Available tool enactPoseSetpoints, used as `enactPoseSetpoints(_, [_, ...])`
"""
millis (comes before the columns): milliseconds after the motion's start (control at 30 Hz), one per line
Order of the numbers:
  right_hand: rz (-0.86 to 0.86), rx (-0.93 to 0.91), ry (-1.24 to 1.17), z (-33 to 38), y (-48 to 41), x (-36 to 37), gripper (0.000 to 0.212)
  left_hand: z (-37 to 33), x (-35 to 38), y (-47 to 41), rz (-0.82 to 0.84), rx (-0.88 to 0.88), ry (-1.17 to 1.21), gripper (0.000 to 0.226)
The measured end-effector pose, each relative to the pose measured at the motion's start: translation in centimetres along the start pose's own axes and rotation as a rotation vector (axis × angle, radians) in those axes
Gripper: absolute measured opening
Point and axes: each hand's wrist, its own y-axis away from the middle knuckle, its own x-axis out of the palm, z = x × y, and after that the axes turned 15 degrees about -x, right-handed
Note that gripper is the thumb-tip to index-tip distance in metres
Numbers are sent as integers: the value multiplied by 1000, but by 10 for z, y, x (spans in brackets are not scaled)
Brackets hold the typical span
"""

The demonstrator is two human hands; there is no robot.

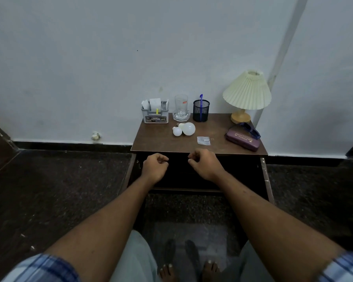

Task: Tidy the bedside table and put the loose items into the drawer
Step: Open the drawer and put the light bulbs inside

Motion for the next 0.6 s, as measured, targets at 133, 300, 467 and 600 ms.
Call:
enactPoseSetpoints(133, [-50,-37,-20,-14,-46,18,13,-20,17,-38,-18,-21,127,12])
enactPoseSetpoints(300, [-84,-59,8,-36,-101,43,34,-45,36,-90,-34,-45,263,17])
enactPoseSetpoints(467, [-112,-145,138,-49,-142,65,47,-64,48,-137,-38,-107,321,35])
enactPoseSetpoints(600, [-53,-148,226,-52,-169,74,49,-73,58,-165,42,-155,386,42])
